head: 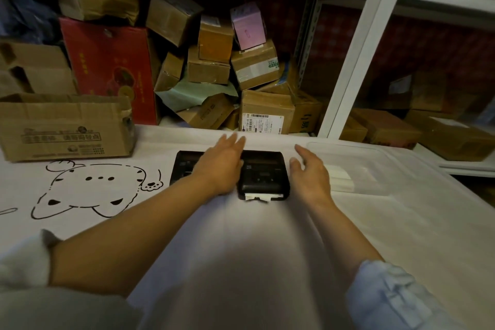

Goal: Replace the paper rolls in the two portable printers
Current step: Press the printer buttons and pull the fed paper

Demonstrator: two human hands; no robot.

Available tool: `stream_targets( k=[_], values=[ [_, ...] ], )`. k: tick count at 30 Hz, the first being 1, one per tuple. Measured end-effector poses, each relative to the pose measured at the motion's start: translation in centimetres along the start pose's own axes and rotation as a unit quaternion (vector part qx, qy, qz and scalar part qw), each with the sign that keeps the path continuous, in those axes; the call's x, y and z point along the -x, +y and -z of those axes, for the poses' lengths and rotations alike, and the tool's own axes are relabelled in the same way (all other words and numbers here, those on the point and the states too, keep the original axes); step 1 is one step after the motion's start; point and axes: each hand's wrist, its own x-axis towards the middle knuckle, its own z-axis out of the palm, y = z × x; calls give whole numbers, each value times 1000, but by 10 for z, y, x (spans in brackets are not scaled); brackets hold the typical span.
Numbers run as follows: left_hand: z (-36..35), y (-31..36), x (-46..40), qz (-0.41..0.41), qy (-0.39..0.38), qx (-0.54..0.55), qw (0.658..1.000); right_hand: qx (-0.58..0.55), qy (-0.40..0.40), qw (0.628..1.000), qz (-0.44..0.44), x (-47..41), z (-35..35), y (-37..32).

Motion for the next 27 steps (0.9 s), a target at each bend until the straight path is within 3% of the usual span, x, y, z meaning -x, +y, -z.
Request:
stream_targets(
  k=[3,5,7,10,12,14,16,18,21,27],
  values=[
    [-2,17,-5,-65,-37,-17,997,99,-87,989,75,10,-13,14],
    [-10,21,-4,-70,-83,-77,991,131,-100,982,93,13,-19,21],
    [-15,19,-4,-67,-85,-106,988,87,-90,989,75,12,-16,19],
    [-9,15,-10,-64,-68,-91,991,0,5,1000,-6,19,-4,20],
    [-2,13,-19,-84,-74,-87,990,-57,-21,995,-77,26,4,23],
    [2,15,-26,-129,-135,-135,973,-120,-162,966,-160,34,8,24],
    [2,16,-29,-154,-223,-196,943,-187,-241,921,-241,40,8,18],
    [0,12,-31,-144,-256,-223,929,-288,-244,871,-314,41,3,14],
    [-2,10,-33,-163,-232,-231,931,-410,-217,799,-384,40,-9,10],
    [-4,10,-39,-173,-215,-239,931,-406,-185,814,-372,41,-21,6]
  ],
)
